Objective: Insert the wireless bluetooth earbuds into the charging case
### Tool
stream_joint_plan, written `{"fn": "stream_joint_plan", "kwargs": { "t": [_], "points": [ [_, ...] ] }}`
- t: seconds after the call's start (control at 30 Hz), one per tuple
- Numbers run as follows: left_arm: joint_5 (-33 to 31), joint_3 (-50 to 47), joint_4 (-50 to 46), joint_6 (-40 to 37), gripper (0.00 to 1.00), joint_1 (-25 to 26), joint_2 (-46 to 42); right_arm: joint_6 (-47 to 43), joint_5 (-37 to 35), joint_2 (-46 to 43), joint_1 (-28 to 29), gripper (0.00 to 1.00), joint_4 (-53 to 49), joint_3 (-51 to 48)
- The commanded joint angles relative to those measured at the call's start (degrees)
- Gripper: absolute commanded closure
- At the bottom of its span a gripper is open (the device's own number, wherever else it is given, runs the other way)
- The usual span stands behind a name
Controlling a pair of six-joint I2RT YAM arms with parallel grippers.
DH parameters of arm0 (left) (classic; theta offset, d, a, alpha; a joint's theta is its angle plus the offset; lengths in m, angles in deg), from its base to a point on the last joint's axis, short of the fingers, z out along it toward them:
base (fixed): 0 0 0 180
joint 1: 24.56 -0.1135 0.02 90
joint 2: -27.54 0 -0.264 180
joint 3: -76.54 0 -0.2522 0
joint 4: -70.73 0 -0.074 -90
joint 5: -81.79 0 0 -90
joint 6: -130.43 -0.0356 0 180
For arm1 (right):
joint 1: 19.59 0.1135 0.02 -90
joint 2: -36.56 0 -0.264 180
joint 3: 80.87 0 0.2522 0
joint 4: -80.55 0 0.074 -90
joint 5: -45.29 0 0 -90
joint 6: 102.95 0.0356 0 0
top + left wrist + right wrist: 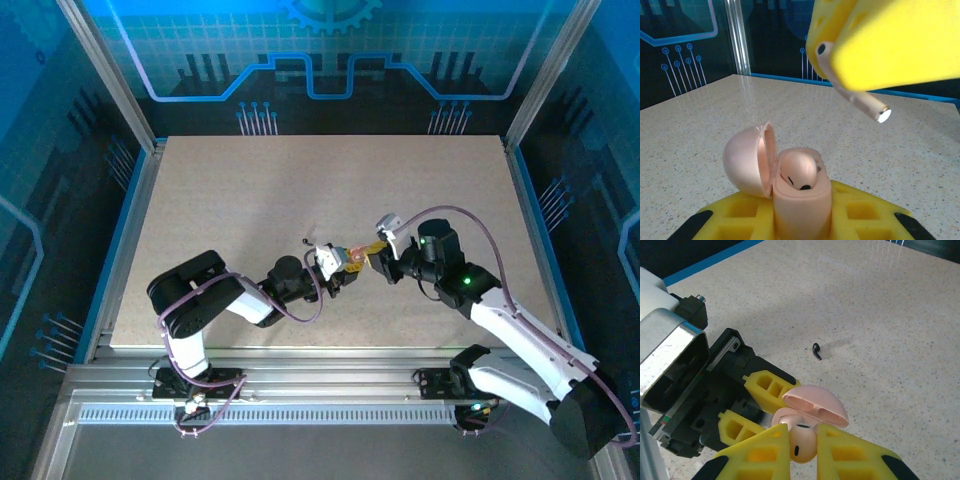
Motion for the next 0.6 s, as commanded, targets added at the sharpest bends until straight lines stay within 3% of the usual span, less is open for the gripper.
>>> {"fn": "stream_joint_plan", "kwargs": {
  "t": [0.0, 0.57],
  "points": [
    [2.0, 1.4, 2.4, 2.3, 0.78, 0.0, -0.8, -3.3, -3.8, 0.2, 1.2, 0.85, 2.6, -0.5],
    [1.9, 2.0, 2.4, 8.5, 0.78, 0.0, -2.4, -7.7, -6.9, 3.1, 1.5, 0.85, 4.5, 0.3]
  ]
}}
